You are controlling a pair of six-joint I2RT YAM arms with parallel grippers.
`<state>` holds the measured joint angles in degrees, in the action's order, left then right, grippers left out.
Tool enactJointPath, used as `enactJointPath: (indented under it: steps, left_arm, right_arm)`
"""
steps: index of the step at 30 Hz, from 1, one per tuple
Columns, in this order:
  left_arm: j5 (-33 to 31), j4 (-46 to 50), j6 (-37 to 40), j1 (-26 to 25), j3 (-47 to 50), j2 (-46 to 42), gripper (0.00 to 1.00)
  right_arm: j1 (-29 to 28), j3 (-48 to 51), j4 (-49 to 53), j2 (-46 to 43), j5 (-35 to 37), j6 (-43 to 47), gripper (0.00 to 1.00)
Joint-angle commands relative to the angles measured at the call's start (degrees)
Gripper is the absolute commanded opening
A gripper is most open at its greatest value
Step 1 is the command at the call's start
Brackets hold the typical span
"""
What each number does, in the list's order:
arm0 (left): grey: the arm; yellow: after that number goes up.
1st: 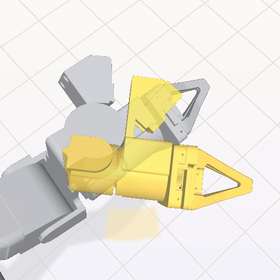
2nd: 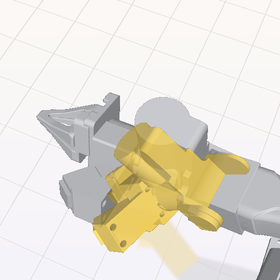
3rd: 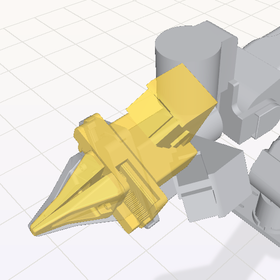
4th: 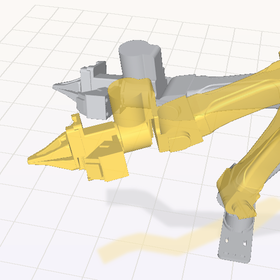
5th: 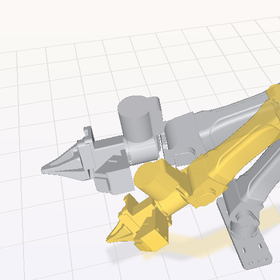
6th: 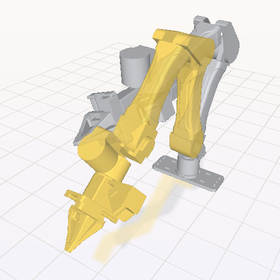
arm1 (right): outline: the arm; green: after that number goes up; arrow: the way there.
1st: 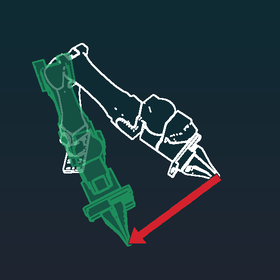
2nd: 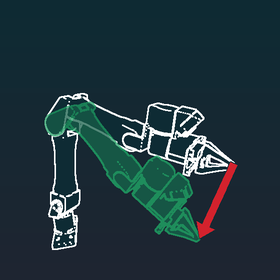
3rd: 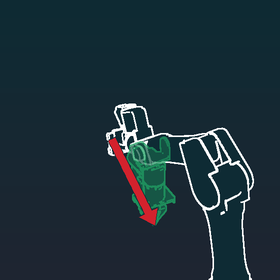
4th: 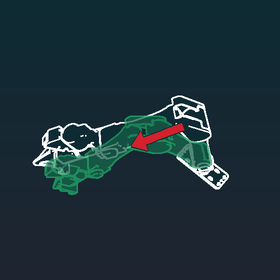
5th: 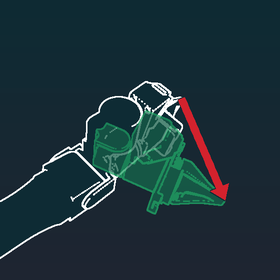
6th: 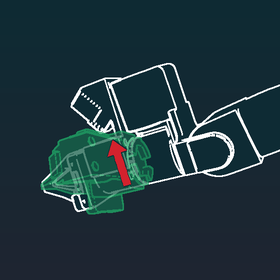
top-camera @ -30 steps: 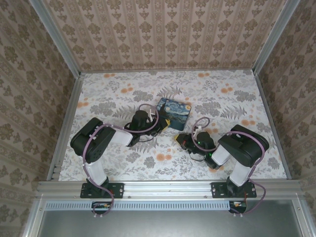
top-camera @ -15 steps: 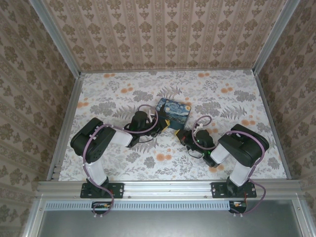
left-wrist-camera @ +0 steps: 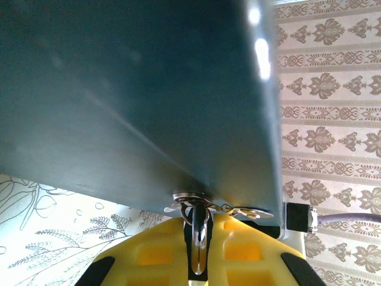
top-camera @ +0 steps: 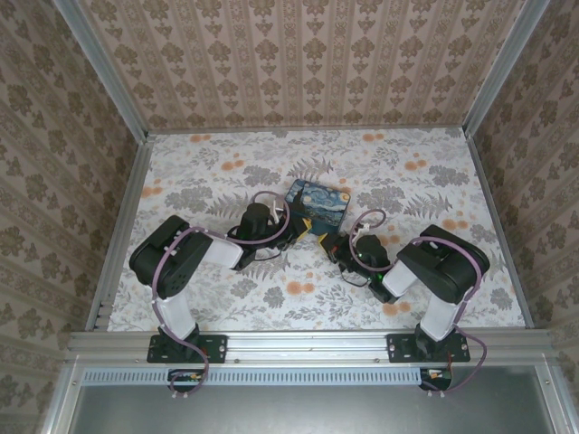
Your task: Unlock the padlock with the key
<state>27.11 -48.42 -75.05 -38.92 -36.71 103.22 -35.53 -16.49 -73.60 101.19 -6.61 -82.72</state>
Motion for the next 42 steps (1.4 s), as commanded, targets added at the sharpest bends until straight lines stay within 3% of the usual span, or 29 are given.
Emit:
enactJointPath:
  steps: [1, 42]
  left_arm:
    - [-0.18, -3.28, -0.24, -0.01, 0.26, 0.76, 0.00]
    - [-0.94, -2.17, 0.86, -0.57, -0.12, 1.11, 0.00]
  right_arm:
    - [-0.42, -1.42, -2.48, 1.07, 1.25, -0.60, 0.00]
    - [0.90, -3.92, -2.20, 0.75, 0.00, -0.95, 0.00]
